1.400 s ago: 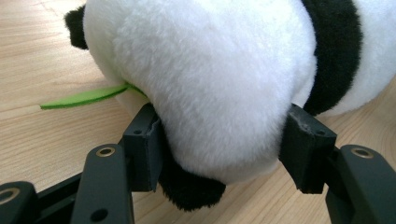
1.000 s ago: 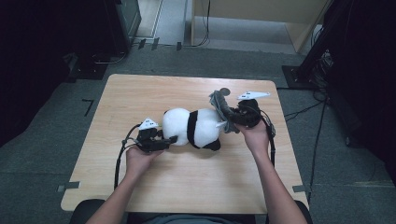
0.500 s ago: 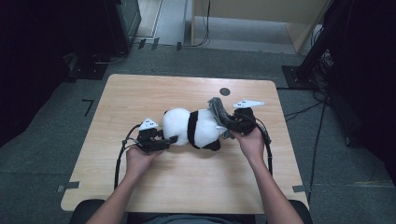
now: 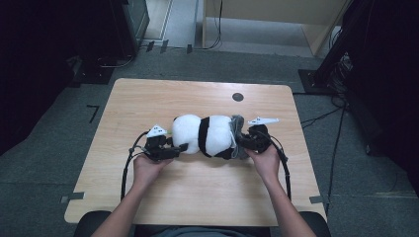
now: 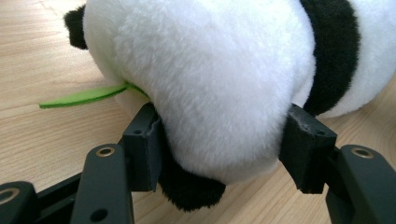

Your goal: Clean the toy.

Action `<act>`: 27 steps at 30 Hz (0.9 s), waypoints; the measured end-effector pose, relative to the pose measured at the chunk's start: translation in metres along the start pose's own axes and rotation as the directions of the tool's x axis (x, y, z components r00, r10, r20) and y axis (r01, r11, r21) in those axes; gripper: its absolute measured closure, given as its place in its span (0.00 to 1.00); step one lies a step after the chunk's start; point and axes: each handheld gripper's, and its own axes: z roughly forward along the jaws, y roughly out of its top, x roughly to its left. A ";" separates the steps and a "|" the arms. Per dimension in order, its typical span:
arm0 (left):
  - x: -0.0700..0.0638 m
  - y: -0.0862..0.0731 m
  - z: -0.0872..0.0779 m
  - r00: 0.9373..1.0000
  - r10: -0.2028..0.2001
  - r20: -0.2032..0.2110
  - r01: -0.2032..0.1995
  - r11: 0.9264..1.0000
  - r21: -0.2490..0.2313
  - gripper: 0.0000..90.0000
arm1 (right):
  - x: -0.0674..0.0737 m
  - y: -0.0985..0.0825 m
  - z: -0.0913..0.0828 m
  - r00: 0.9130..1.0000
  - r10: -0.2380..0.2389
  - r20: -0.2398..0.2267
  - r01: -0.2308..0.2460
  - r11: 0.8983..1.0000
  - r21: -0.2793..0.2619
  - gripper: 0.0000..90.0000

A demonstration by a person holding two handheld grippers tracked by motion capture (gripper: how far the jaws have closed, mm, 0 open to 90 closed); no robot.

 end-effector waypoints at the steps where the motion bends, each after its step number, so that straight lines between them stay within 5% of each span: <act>1: 0.000 0.001 0.000 1.000 -0.001 0.002 0.001 1.000 0.003 0.43 | 0.000 -0.002 0.003 1.000 -0.001 0.003 0.001 1.000 0.024 0.86; 13: 0.002 0.002 -0.001 1.000 -0.001 0.011 0.001 1.000 0.008 0.42 | -0.003 -0.009 0.016 1.000 -0.024 0.018 0.022 0.996 0.087 0.86; 19: 0.001 0.003 -0.001 1.000 0.002 0.007 -0.003 1.000 0.012 0.43 | -0.010 -0.006 0.002 1.000 0.004 0.030 -0.005 0.999 0.047 0.86; 27: 0.000 0.004 -0.002 1.000 0.006 0.000 -0.006 1.000 0.013 0.43 | -0.013 0.007 -0.032 1.000 0.017 0.026 -0.015 0.997 -0.074 0.86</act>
